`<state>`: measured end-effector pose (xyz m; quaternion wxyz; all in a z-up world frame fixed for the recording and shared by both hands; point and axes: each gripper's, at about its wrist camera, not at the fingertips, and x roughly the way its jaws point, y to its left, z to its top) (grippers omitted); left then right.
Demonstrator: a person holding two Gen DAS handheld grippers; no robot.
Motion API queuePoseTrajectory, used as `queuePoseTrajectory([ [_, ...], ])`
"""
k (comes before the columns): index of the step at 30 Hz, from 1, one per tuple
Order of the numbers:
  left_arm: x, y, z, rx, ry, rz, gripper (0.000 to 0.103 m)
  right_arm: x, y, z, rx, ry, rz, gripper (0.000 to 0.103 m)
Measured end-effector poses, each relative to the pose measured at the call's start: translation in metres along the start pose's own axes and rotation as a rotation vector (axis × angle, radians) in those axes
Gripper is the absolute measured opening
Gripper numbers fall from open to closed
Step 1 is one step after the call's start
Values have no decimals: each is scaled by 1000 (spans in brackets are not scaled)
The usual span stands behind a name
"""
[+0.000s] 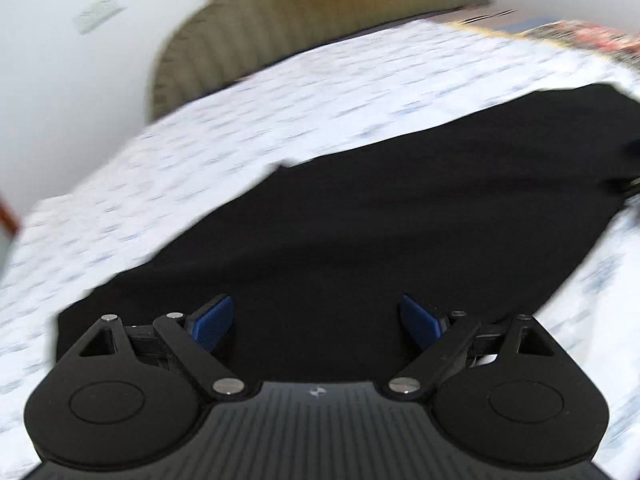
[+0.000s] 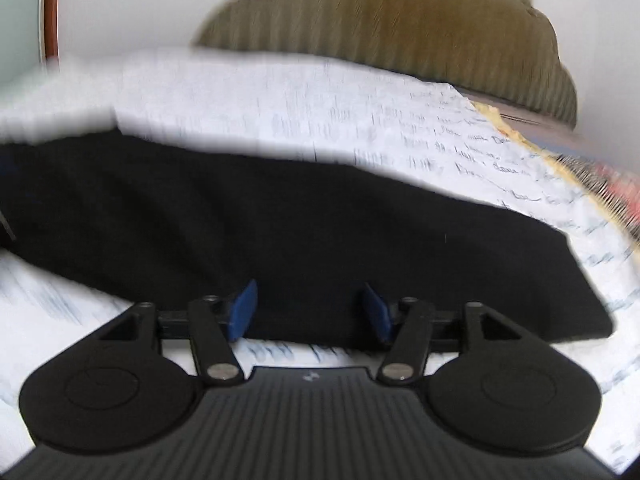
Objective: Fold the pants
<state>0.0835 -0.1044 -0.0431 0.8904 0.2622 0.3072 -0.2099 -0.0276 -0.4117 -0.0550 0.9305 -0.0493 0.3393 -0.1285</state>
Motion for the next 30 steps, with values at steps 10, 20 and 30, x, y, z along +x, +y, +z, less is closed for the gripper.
queuePoseTrajectory([
  [10,-15,164,-60,-476,65,209,92,-40,77,48,91,-124,351,70],
  [20,-50,237,-105,-720,-2,309,91,-56,303,98,-420,-254,686,47],
  [30,-51,253,-129,-745,0,290,91,-35,434,91,-838,-326,582,11],
])
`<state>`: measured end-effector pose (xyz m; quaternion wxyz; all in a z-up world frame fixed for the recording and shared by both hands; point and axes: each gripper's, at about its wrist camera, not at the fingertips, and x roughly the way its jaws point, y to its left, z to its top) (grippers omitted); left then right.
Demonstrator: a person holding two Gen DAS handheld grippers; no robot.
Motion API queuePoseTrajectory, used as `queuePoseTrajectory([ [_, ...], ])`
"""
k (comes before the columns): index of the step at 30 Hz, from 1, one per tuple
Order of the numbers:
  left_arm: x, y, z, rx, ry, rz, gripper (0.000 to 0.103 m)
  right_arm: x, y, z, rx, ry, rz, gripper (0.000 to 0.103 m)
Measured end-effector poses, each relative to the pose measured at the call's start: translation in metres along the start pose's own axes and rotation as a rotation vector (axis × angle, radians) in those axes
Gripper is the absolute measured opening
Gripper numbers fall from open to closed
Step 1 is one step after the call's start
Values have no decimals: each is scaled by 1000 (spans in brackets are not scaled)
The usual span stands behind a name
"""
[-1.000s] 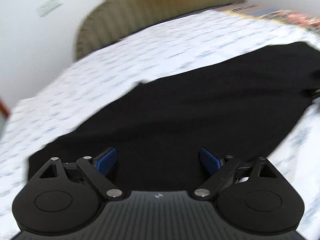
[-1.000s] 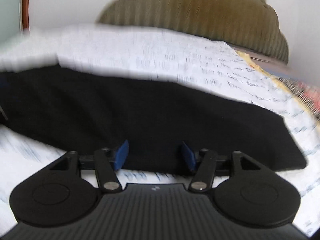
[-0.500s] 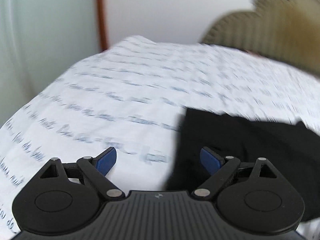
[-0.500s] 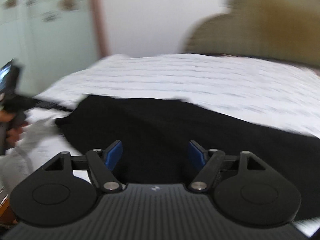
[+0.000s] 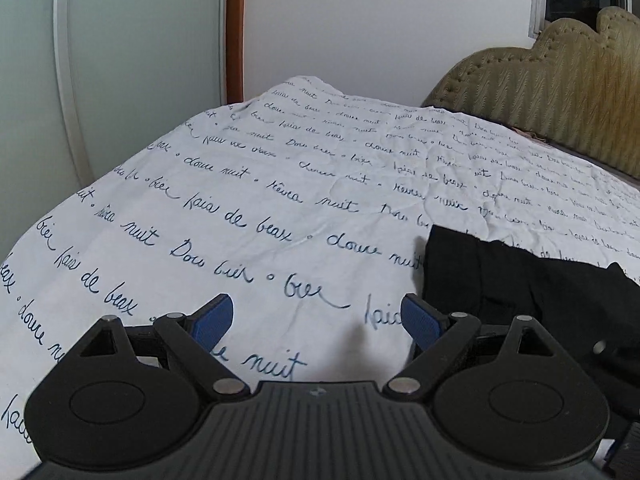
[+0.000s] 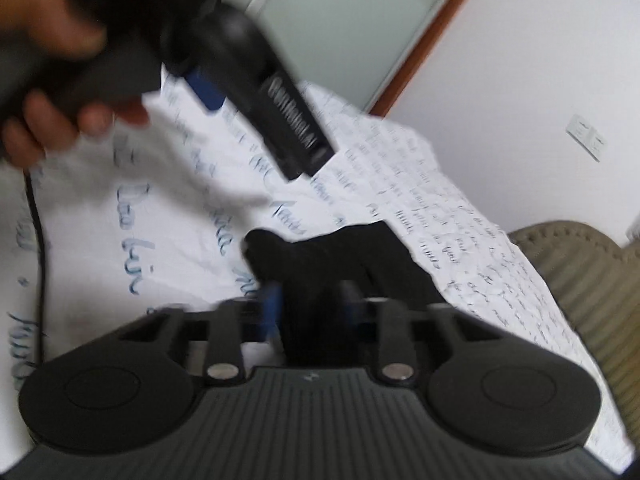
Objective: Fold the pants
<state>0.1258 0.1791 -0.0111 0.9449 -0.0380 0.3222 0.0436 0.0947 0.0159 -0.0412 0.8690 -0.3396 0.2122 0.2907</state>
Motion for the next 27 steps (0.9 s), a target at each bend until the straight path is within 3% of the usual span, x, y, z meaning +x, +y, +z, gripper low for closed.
queuePoseTrajectory([
  [3,1,6,-1,-11,-1,6,91,0,5,-2,-14,-1,-11,6],
  [10,3,5,1,-35,4,-3,91,9,-9,4,186,-28,48,7],
  [11,2,1,2,-26,5,-7,91,10,-9,2,197,-16,53,12],
  [14,-2,-10,4,6,-8,-27,91,-24,-20,-9,252,-46,64,16],
  [17,-4,-31,7,43,-8,-64,92,-67,-47,-37,376,-59,-43,17],
  [21,-10,-79,7,133,-19,-137,92,-99,-84,-99,546,56,-202,30],
  [24,-19,-126,2,227,-28,-193,92,-110,-91,-149,648,171,-161,33],
  [27,-26,-174,-8,314,-14,-252,92,-153,-100,-182,810,76,-119,33],
])
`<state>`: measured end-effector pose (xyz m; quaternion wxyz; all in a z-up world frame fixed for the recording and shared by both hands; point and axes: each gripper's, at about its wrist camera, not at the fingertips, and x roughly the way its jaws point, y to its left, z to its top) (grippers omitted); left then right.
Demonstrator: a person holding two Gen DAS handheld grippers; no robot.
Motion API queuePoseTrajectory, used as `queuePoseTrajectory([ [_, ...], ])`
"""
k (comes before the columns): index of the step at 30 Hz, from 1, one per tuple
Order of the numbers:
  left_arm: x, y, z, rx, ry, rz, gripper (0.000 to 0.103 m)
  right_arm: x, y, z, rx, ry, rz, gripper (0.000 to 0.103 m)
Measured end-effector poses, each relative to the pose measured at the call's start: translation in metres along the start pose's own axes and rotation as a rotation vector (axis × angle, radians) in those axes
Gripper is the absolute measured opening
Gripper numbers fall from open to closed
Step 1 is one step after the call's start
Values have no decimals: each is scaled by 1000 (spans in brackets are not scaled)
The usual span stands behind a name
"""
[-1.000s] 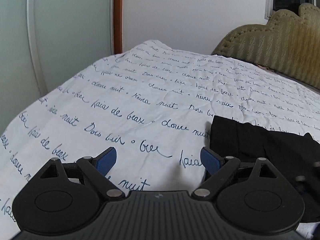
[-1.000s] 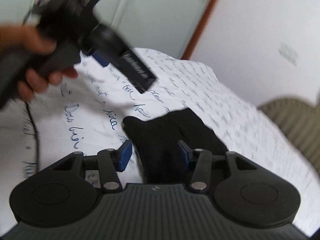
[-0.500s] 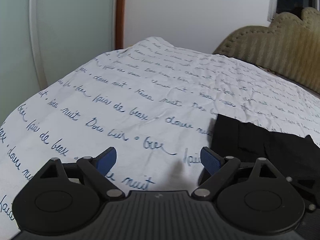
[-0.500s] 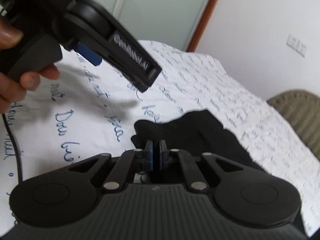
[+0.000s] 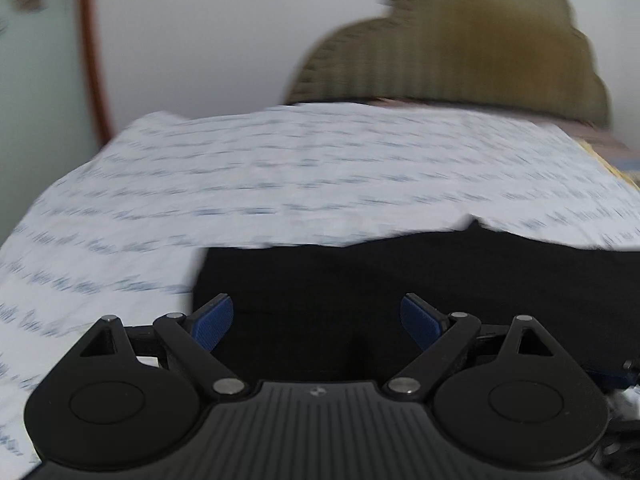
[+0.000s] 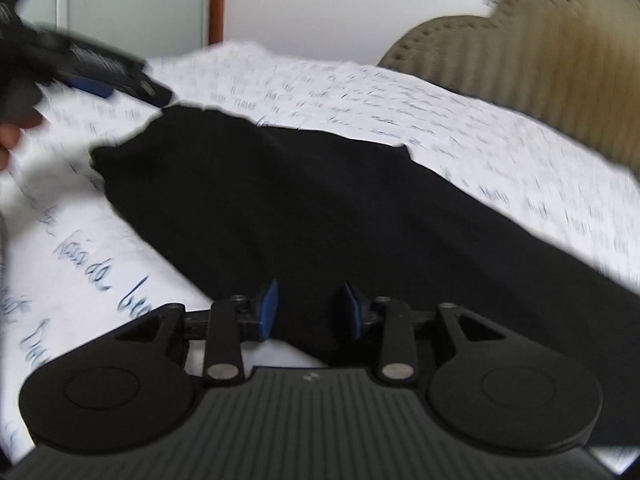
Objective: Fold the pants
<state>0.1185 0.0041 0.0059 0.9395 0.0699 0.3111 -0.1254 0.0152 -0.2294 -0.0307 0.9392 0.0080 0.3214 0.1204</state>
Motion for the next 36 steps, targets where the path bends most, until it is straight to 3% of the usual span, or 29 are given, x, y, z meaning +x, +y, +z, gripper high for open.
queuePoseTrajectory([
  [2,1,-33,0,52,-5,-42,92,-33,-35,-8,136,-83,-7,34],
  [3,1,-49,-1,75,-11,-62,92,-49,-55,-11,194,-117,-51,41],
  [4,2,-64,-2,98,-16,-83,92,-65,-75,-16,250,-151,-119,45],
  [6,4,-94,-6,129,-14,-123,92,-99,-124,-31,390,-227,-267,62],
  [9,11,-130,-14,155,6,-184,92,-147,-198,-64,657,-313,-409,63],
  [12,26,-157,-22,177,46,-188,92,-176,-251,-98,847,-326,-555,65],
  [14,36,-169,-28,189,100,-211,92,-188,-280,-119,962,-346,-559,67],
  [17,42,-175,-37,194,124,-218,93,-197,-313,-147,1127,-395,-459,67],
  [21,41,-174,-36,205,128,-215,94,-189,-330,-156,1208,-446,-410,68],
  [25,42,-174,-36,207,130,-215,94,-180,-350,-157,1244,-502,-417,68],
  [26,41,-176,-36,212,127,-211,94,-178,-355,-156,1247,-504,-416,67],
  [28,40,-177,-36,222,120,-206,94,-169,-363,-147,1213,-471,-433,56],
  [30,37,-177,-35,228,109,-204,94,-161,-371,-142,1195,-420,-459,12],
  [33,31,-175,-33,237,85,-194,94,-163,-369,-137,1157,-411,-481,7],
  [36,29,-168,-28,232,72,-175,94,-165,-351,-116,1010,-393,-566,6],
])
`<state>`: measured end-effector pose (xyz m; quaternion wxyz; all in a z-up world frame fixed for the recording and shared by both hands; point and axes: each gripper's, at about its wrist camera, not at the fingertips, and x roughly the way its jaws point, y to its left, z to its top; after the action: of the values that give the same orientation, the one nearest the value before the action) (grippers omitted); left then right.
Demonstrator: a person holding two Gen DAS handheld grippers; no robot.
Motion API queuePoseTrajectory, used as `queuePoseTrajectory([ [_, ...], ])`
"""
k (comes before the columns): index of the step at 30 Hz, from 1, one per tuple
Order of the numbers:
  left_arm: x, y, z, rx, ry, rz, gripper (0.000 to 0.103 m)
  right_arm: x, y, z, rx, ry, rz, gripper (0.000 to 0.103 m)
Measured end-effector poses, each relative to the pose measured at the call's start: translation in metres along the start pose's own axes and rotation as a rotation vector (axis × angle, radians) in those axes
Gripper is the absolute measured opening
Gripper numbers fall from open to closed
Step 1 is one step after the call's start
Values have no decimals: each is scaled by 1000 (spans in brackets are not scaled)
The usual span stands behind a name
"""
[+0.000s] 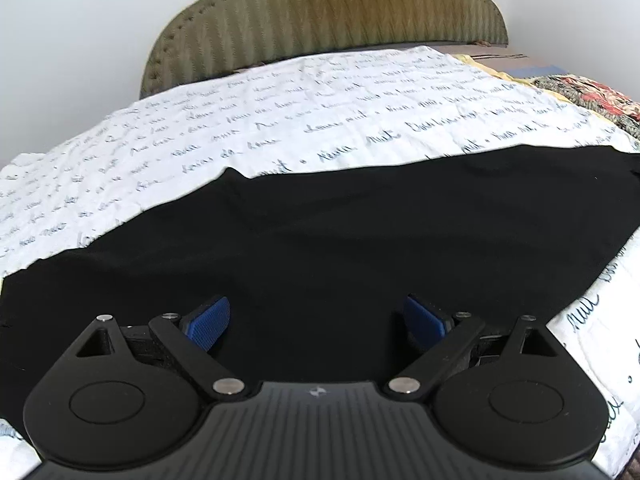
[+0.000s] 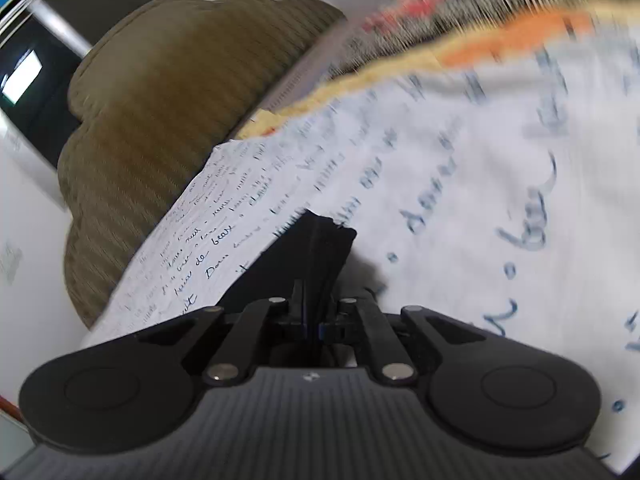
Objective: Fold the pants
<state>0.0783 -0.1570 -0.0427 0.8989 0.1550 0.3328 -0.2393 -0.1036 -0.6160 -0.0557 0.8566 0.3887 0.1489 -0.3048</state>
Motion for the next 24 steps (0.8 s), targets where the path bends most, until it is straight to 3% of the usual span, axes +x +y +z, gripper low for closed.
queuePoseTrajectory([
  [6,-7,25,3,-61,-6,18,94,-20,62,-2,-270,-77,-47,6],
  [12,-15,52,0,-102,-18,64,94,-42,152,-37,-572,-147,15,6],
  [17,-17,69,-5,-131,-11,85,94,-69,242,-112,-919,-178,135,6],
  [21,-18,77,-9,-132,-5,91,94,-68,285,-204,-1263,-40,246,5],
  [24,-20,81,-11,-127,-12,96,94,-67,292,-247,-1371,48,296,5],
])
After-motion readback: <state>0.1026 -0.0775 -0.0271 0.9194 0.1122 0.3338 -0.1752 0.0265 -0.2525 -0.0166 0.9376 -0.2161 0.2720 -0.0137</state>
